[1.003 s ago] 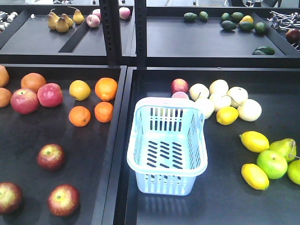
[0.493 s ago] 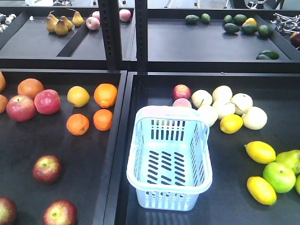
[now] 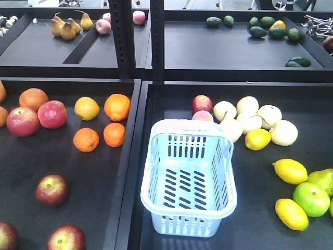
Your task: Pick three apples into basket with both arms
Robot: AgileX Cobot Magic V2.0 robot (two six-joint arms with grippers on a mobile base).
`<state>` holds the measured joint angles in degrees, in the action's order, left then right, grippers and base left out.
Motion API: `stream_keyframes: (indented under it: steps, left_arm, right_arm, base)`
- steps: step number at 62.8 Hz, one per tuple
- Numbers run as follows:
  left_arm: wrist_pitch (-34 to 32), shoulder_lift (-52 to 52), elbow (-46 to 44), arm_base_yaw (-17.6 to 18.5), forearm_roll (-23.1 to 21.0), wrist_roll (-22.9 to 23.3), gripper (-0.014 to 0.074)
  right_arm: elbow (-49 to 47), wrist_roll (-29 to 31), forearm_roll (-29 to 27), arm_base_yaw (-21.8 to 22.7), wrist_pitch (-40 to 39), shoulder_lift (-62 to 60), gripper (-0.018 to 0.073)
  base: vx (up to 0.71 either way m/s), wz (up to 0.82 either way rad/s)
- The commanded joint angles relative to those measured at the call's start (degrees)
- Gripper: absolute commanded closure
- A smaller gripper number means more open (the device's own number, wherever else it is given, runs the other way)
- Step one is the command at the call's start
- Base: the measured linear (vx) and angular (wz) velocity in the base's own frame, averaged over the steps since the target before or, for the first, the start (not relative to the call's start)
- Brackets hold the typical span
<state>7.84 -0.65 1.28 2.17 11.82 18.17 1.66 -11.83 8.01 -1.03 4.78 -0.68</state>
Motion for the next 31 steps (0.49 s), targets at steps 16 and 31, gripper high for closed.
stream_keyframes:
  steps: [16, 31]
  left_arm:
    - [-3.81, -0.89, 0.49, -0.05, -0.06, -0.04, 0.0603]
    - [-9.19, -0.89, 0.49, -0.05, -1.05, 1.21, 0.0603]
  right_arm:
    - [0.71, 0.03, 0.67, 0.37, -4.02, -0.74, 0.0568]
    - [0.71, 0.03, 0.67, 0.37, -4.02, -0.74, 0.0568]
  base:
    - [0.0, 0.0]
    - [0.0, 0.0]
